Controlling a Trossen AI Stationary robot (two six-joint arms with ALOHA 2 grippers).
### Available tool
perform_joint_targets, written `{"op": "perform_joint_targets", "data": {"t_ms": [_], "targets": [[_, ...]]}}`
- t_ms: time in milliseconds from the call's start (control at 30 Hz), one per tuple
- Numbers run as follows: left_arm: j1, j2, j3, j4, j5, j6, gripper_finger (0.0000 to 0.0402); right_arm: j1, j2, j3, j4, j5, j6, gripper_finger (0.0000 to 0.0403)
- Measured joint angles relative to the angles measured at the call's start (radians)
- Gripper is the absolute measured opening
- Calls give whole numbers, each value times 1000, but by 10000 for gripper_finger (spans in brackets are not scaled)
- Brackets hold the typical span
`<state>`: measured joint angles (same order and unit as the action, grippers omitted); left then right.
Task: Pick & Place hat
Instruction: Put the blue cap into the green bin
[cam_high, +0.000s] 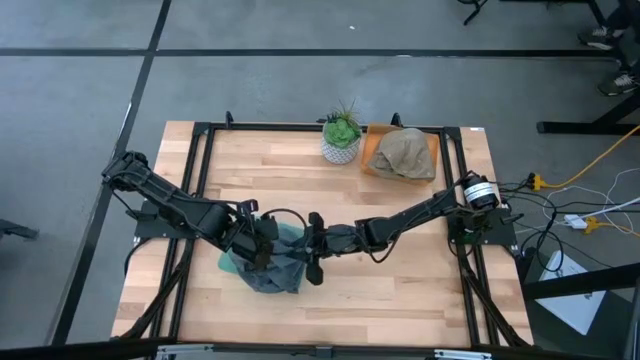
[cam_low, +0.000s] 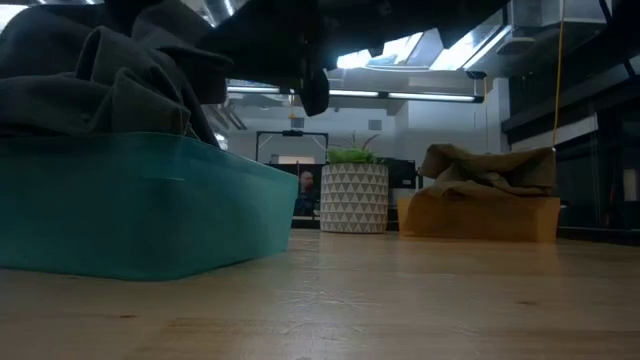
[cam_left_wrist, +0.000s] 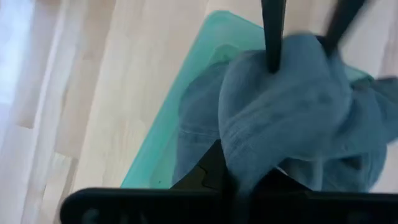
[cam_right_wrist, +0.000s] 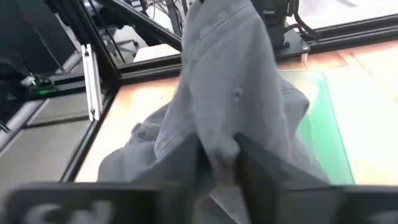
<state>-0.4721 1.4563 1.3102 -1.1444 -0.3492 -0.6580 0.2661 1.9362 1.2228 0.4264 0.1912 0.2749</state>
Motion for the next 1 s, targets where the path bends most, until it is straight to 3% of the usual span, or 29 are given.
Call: {"op": "perform_joint_targets", "data": {"t_ms": [100, 167, 400, 500, 600, 767, 1000], "targets": [[-2, 0, 0, -13, 42, 30, 6, 0, 0, 0, -18, 5, -26, 41], [-9, 0, 0, -43, 50, 44, 8, 0, 0, 0, -40, 32, -52, 14], [-46, 0, 0, -113, -112, 77, 5, -1, -40, 3, -138, 252, -134, 16], [-61, 0, 0, -114, -196, 117, 8, 0, -61, 2, -146, 284, -177, 8], [-69, 0, 0, -117, -244, 159, 5, 0, -72, 1, -146, 272, -177, 16], [-73, 0, 0, -121, -254, 199, 7, -1, -73, 0, -172, 144, -175, 45], [-73, 0, 0, -122, -261, 199, 5, 0, -103, -1, -280, 128, -181, 101]]}}
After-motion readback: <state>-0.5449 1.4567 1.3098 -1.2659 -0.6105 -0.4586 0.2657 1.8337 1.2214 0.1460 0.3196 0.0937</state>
